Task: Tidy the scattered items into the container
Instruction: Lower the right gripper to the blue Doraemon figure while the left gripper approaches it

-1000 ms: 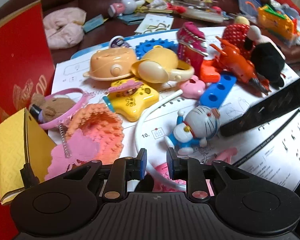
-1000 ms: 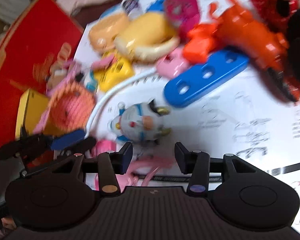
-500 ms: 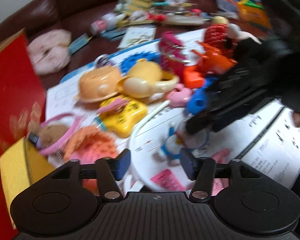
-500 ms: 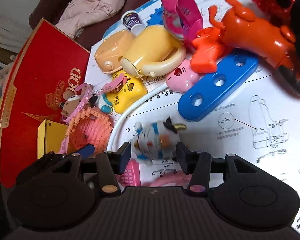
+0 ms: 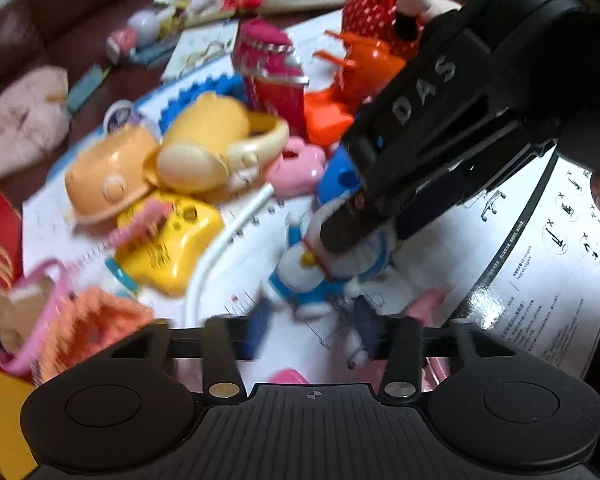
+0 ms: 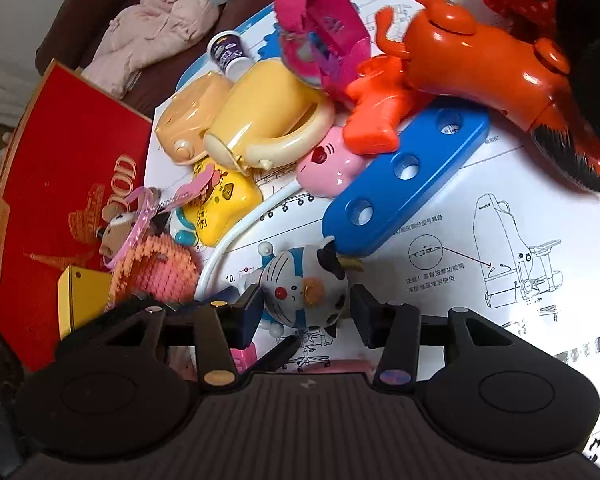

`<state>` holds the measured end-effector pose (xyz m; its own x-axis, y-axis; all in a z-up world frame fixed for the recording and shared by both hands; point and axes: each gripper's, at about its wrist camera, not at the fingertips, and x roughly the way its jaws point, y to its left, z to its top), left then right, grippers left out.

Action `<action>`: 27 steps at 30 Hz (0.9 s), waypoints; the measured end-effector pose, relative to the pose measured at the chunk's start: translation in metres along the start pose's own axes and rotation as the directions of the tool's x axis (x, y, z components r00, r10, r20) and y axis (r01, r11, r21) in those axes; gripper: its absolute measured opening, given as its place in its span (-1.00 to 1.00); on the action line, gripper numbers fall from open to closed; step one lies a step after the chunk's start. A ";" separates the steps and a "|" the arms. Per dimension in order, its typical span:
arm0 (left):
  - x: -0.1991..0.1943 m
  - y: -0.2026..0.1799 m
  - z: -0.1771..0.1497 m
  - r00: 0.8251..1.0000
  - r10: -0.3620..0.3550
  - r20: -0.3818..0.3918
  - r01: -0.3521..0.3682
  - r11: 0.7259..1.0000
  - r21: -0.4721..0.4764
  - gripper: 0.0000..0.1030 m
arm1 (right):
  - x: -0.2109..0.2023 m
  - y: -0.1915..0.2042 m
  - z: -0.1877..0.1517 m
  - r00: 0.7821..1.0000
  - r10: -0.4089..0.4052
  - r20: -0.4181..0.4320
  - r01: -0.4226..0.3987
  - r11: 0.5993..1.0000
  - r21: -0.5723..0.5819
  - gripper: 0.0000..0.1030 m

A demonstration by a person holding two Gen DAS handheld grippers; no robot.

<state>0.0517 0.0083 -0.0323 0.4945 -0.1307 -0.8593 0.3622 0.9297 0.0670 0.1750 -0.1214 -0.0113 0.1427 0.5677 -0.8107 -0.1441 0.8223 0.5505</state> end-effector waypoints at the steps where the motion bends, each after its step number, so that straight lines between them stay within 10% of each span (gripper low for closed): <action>1: 0.001 0.000 -0.002 1.000 -0.019 -0.012 0.018 1.000 -0.022 -0.59 | 0.000 -0.002 0.001 1.000 0.000 0.003 0.000 1.000 0.012 0.11; 9: -0.009 -0.012 -0.007 0.990 -0.138 -0.013 0.137 0.988 -0.065 -0.28 | -0.010 -0.021 0.004 0.999 0.009 0.042 -0.012 0.996 0.085 0.11; 14: -0.027 -0.009 -0.002 0.997 -0.048 0.057 0.051 0.997 -0.054 0.60 | -0.019 -0.032 0.001 0.999 0.017 0.051 -0.022 0.993 0.115 0.15; 23: -0.004 -0.020 0.011 0.999 -0.004 0.043 0.000 0.995 0.099 0.57 | -0.022 -0.029 -0.009 0.998 0.058 0.034 -0.062 0.990 0.128 0.22; 27: 0.005 -0.032 0.010 0.998 -0.061 -0.007 0.062 0.991 0.121 -0.08 | -0.022 -0.026 -0.010 0.997 0.077 0.022 -0.079 0.990 0.121 0.24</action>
<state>0.0506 -0.0261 -0.0336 0.4655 -0.1848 -0.8655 0.4848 0.8714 0.0746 0.1656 -0.1559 -0.0097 0.1526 0.6297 -0.7617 -0.0353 0.7737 0.6326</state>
